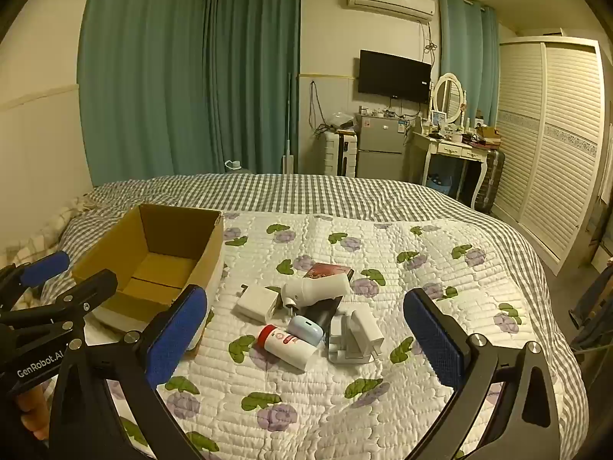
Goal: Organize rigid objects
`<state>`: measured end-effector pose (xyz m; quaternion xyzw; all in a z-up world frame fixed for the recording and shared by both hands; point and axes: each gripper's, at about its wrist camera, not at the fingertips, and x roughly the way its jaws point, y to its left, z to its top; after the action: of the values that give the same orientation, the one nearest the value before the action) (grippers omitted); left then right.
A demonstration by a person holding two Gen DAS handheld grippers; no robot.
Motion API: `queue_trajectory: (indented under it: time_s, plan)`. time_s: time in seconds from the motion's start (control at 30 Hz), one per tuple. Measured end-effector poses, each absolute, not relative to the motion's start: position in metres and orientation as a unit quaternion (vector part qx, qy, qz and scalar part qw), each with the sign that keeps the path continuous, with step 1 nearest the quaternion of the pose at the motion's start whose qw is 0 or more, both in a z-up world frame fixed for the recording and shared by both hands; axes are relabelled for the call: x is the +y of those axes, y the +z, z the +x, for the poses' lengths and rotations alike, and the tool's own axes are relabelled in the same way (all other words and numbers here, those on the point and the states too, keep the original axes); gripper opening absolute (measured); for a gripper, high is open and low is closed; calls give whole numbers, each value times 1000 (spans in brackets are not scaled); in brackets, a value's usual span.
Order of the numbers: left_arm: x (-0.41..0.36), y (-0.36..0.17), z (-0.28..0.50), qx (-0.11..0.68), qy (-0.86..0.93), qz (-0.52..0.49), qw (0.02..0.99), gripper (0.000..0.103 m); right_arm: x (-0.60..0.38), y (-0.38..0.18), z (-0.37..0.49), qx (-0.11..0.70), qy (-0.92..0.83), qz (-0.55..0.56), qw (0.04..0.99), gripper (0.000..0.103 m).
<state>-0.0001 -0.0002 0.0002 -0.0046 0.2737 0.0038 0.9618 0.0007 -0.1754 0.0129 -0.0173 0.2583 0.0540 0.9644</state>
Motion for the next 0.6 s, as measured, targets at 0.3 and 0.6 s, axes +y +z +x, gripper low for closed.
queue_trajectory:
  time_s: [0.3,0.6]
  plan:
    - [0,0,-1,273,4,-7,962,82,-177,10,2,260,55,-17,964,103]
    - [0,-2,0,274,5,-5,962,82,-177,10,2,263,54,-14,963,103]
